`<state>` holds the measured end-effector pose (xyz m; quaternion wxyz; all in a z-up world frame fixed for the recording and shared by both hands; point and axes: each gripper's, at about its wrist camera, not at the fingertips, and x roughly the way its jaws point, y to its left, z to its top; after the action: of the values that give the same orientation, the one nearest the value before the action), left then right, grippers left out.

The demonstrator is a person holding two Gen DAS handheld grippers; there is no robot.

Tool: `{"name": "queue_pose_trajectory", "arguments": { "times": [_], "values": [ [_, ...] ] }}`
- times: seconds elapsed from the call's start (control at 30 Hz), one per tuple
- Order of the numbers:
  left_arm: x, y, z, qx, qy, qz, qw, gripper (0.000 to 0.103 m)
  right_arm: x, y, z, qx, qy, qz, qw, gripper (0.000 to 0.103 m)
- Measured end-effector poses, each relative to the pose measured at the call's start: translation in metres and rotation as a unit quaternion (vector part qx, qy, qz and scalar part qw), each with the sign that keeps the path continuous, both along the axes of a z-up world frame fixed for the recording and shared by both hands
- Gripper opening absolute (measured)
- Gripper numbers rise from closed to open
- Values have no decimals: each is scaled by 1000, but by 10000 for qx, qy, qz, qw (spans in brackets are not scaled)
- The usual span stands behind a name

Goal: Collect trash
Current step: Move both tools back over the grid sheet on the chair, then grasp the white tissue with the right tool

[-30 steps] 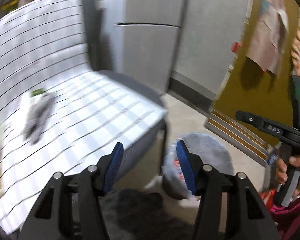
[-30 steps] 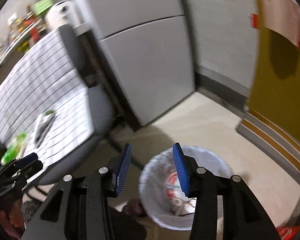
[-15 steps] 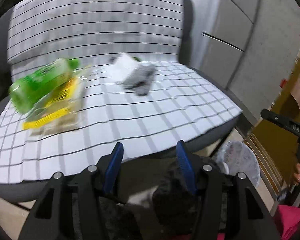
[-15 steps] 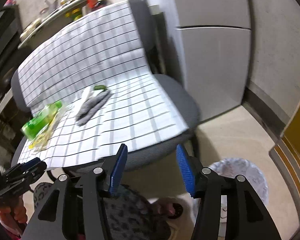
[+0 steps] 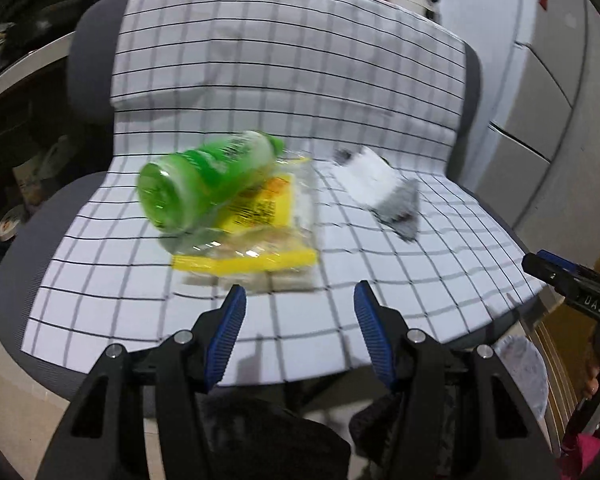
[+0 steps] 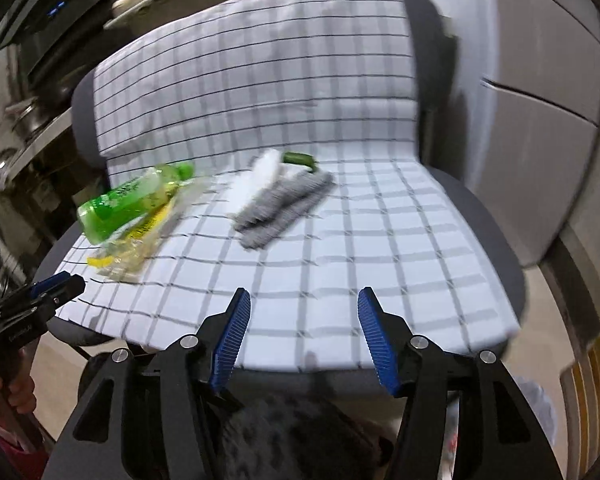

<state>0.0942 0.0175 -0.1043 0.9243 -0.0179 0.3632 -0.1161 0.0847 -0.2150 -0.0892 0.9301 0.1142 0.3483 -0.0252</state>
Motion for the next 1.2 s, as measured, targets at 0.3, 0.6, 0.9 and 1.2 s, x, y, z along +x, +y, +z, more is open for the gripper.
{"name": "queue_pose_trajectory", "arguments": {
  "times": [0.3,0.6,0.9,1.2],
  "values": [
    [46,11,5,-45,-8,340,9994,55,80,24,7,-241,-189,589,9978,56],
    [86,18,4,-3,10,458,9990,55,190,21,-16,-140,206,783,9966,49],
    [93,33,1,-51,9,563,9984,55,257,16,-51,-345,747,703,9941,34],
    [71,33,17,-112,-249,496,9984,61,195,22,1,-340,-118,1109,9932,3]
  ]
}}
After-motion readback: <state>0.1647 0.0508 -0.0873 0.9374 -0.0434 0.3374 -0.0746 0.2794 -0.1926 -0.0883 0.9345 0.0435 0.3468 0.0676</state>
